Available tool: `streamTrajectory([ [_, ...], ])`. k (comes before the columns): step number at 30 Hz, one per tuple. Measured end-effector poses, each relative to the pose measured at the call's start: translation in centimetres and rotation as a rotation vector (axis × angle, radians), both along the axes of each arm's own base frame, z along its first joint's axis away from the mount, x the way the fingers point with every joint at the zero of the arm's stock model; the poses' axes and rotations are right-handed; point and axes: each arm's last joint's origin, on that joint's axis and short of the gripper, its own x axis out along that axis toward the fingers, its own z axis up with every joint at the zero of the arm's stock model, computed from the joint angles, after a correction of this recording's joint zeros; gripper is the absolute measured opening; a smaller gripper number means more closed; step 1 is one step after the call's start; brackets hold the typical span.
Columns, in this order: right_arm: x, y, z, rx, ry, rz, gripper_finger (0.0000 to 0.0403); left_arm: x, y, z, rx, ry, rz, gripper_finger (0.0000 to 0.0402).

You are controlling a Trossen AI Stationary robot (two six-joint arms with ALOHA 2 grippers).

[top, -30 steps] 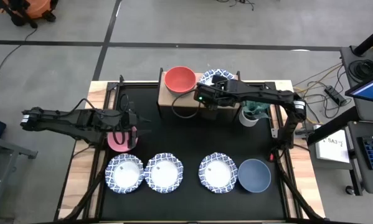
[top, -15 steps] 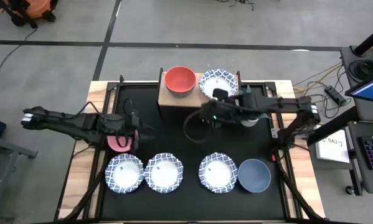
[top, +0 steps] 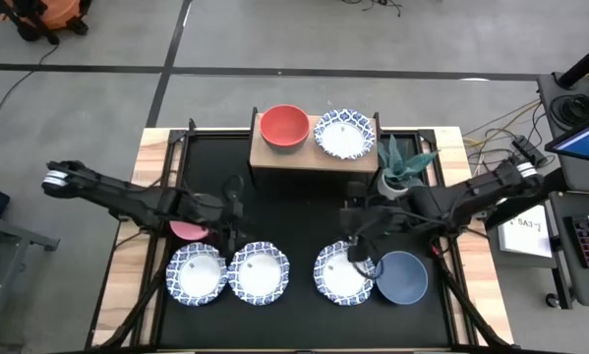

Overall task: Place and stack bowls onto a shelf
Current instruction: Stack the white with blue patterned bowl on top of the white with blue patterned bowl on the shelf

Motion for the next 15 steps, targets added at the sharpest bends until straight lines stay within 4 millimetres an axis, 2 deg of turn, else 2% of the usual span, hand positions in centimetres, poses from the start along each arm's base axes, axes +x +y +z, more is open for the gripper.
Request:
streamTrajectory([
  [8, -2.5, 1.1, -2.9, 0.058, -0.166, 0.067, 0.0123, 1.9, -0.7, -3.2, 0.036, 0.184, -0.052, 0.0176],
  [15, -3.8, 1.3, -4.8, 0.089, -0.223, 0.091, 0.0123, 3.0, -0.9, -5.5, 0.050, 0.285, -0.050, 0.0176],
])
